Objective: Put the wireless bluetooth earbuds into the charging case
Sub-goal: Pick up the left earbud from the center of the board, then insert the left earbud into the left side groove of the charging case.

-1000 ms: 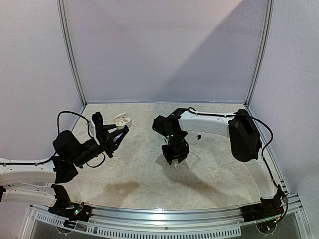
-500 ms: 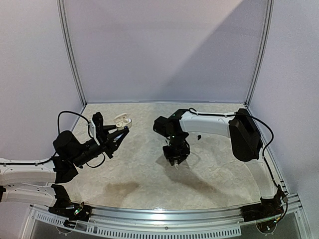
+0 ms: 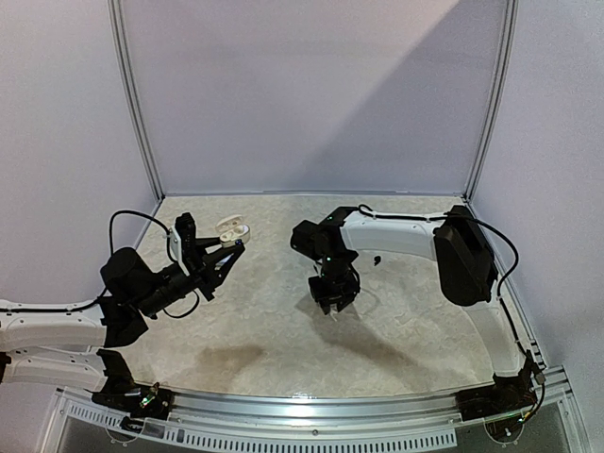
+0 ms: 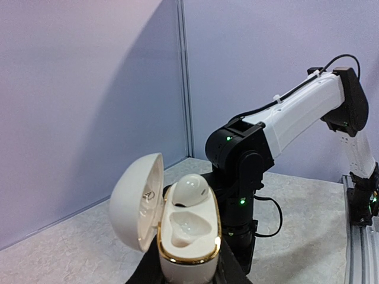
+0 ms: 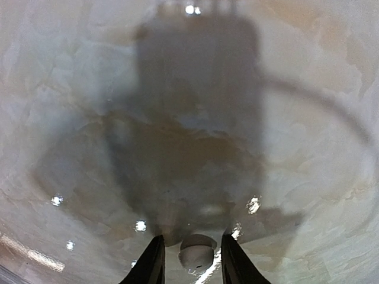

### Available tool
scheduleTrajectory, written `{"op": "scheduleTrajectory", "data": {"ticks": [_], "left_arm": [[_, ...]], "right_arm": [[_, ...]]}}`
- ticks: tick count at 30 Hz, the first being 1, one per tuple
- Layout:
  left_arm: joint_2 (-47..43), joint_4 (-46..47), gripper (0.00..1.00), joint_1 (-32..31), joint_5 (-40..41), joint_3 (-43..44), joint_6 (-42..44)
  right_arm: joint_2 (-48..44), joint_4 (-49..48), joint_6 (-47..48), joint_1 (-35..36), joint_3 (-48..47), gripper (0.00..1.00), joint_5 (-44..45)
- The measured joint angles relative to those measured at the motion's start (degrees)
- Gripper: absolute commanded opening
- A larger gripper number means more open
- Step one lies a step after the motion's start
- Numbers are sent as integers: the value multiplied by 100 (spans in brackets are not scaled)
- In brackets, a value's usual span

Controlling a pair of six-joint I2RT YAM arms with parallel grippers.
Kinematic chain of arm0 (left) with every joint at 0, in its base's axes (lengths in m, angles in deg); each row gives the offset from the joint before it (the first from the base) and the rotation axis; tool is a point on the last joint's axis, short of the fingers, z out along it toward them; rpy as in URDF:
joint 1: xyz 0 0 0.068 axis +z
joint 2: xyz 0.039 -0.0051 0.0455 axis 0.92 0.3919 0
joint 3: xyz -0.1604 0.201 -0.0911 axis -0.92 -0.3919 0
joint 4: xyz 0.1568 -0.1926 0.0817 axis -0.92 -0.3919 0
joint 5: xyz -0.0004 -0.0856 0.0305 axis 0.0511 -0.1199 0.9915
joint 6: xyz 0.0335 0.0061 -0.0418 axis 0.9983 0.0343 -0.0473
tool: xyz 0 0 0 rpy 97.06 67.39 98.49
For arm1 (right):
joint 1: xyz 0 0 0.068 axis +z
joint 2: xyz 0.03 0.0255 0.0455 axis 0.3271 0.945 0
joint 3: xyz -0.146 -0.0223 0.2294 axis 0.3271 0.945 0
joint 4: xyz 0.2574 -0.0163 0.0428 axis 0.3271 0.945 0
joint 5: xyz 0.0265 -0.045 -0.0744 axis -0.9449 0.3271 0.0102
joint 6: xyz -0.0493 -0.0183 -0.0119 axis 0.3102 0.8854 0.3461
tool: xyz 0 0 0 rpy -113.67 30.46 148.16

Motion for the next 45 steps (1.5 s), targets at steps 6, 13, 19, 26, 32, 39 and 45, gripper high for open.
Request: {"op": "scheduleTrajectory", "data": {"ticks": [6,13,19,26,32,39,45], "left_arm": [[0,-2,0,2,-2,0,0],[0,0,0,0,0,0,0],[0,0,0,2,0,0,0],[0,0,0,0,-2,0,0],[0,0,0,2,31,0,20],[4,46,0,2,326,0,450],[33,85,0,7,688,9,726]], "right_arm": [[0,125,20,0,0,28,44],[0,184,39,0,2,22,50],[0,177,127,0,2,19,70],[0,160,258,0,2,5,101],[-186,-149,345,0,13,0,334],[-2002,-1952,638,111,240,0,741],[-3377,-4653,999,702,612,0,791]]}}
